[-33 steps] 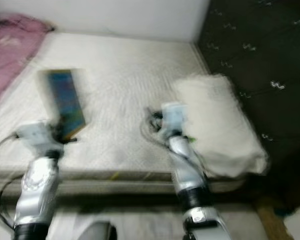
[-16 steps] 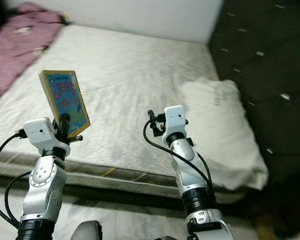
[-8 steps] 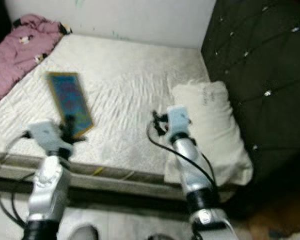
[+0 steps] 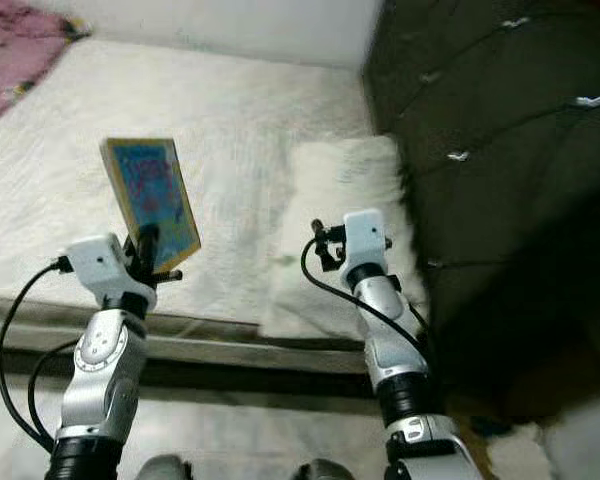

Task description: Clean up the room

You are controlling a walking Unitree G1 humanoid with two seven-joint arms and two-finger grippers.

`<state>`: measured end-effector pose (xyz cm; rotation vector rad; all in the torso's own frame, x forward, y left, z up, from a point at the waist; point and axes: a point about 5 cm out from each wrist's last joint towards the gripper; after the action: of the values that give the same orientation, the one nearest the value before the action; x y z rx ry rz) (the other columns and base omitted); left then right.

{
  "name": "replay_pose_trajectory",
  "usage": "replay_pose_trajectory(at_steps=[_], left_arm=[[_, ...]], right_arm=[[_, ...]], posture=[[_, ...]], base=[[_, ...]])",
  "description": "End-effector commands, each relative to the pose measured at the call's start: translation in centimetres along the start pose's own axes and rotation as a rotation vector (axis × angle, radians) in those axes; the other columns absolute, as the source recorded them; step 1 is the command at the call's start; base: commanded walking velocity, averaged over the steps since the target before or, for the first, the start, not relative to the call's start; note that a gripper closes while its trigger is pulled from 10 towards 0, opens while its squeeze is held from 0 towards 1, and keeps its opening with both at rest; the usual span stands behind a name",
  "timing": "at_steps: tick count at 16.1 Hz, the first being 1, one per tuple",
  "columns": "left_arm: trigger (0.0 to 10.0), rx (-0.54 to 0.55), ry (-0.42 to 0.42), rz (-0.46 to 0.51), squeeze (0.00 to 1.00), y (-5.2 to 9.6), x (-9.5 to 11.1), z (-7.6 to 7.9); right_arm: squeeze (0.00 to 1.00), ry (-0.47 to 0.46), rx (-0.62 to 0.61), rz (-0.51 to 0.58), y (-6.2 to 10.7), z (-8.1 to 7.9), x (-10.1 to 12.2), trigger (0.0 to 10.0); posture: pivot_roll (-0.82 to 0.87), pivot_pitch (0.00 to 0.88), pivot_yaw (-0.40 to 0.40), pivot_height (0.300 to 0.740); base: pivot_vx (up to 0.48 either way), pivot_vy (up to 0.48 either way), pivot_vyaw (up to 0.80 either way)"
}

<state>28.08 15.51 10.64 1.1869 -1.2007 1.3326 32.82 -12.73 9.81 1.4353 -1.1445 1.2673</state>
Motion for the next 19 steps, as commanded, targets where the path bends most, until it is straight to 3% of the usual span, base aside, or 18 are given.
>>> replay_pose_trajectory(at_steps=[1, 11, 19], left_arm=[[10.0, -0.001, -0.014, 0.066, 0.0, -0.18, 1.15, -0.43], [10.0, -0.014, 0.01, 0.075, 0.0, -0.14, 1.19, -0.35], [10.0, -0.002, 0.031, 0.053, 0.0, -0.3, 1.06, -0.21]], right_arm=[[0.0, -0.008, 0.012, 0.023, -0.31, -0.54, 0.6, 10.0], [0.0, -0.024, 0.012, 0.026, -0.36, -0.52, 0.61, 10.0], [0.0, -0.031, 0.005, 0.012, -0.43, -0.42, 0.46, 10.0]], posture=[[0.08, 0.0, -0.073, 0.74], [0.08, 0.0, -0.072, 0.74], [0.08, 0.0, -0.072, 0.74]], base=[[0.0, 0.0, 0.0], [0.395, 0.074, 0.0], [0.0, 0.0, -0.1]])
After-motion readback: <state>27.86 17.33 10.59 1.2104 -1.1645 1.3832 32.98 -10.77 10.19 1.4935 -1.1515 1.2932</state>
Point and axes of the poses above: a point about 5 cm out from each wrist's last joint towards the gripper, its own y axis pointing back from the gripper into the wrist, its own x axis along the axis of the wrist's last joint, z = x × y, and after that the axes turned 9 degrees about -y, right-handed
